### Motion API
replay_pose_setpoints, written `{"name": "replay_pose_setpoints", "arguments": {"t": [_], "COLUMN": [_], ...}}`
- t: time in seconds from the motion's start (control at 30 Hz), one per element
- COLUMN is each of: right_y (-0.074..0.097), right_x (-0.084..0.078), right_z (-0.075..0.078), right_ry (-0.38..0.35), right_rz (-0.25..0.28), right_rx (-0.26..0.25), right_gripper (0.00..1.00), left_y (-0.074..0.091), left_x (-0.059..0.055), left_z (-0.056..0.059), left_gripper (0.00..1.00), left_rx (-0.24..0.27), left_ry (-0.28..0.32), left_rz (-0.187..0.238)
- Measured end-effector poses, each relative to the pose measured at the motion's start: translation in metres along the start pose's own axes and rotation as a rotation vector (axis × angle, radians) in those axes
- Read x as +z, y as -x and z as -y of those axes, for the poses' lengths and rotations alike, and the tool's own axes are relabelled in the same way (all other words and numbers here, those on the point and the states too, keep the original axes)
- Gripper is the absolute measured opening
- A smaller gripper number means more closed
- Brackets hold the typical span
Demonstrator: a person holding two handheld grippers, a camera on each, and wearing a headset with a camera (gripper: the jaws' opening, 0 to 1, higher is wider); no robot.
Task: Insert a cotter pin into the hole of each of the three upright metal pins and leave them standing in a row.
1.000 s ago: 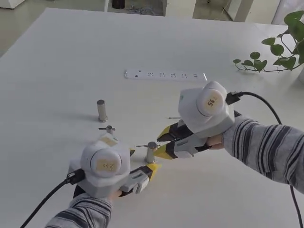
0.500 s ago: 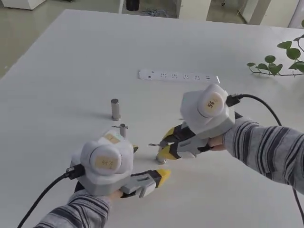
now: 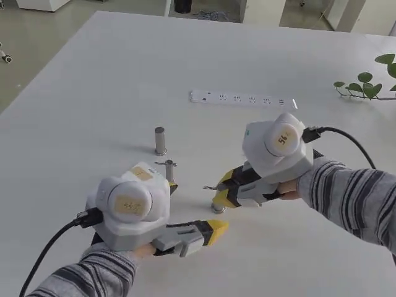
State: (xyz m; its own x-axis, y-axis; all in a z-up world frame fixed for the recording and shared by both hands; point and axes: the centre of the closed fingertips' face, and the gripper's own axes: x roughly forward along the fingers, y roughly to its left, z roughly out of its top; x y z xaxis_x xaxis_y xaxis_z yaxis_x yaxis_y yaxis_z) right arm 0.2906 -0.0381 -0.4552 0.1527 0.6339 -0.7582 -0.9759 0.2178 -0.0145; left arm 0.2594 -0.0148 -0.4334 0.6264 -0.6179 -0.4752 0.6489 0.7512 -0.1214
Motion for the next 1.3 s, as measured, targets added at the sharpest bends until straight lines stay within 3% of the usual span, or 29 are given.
{"name": "replay_pose_setpoints", "arguments": {"t": [0.4,0.67,1.0,1.3], "right_y": [0.001,0.003,-0.003,-0.007], "right_x": [0.005,0.016,0.014,0.012], "right_z": [0.003,0.020,0.034,0.036], "right_ry": [0.008,0.030,0.023,0.027], "right_rz": [0.001,0.005,-0.011,-0.023], "right_rx": [0.000,-0.007,-0.017,-0.012], "right_gripper": [0.08,0.08,0.08,0.08], "left_y": [0.017,0.024,0.029,0.034], "left_x": [0.003,0.002,-0.001,-0.001], "left_z": [-0.008,-0.009,-0.012,-0.018], "left_gripper": [0.74,0.83,0.92,0.99], "left_rx": [0.011,0.018,0.019,0.032], "left_ry": [-0.023,-0.052,-0.017,-0.035], "left_rz": [0.011,0.011,0.020,0.020]}}
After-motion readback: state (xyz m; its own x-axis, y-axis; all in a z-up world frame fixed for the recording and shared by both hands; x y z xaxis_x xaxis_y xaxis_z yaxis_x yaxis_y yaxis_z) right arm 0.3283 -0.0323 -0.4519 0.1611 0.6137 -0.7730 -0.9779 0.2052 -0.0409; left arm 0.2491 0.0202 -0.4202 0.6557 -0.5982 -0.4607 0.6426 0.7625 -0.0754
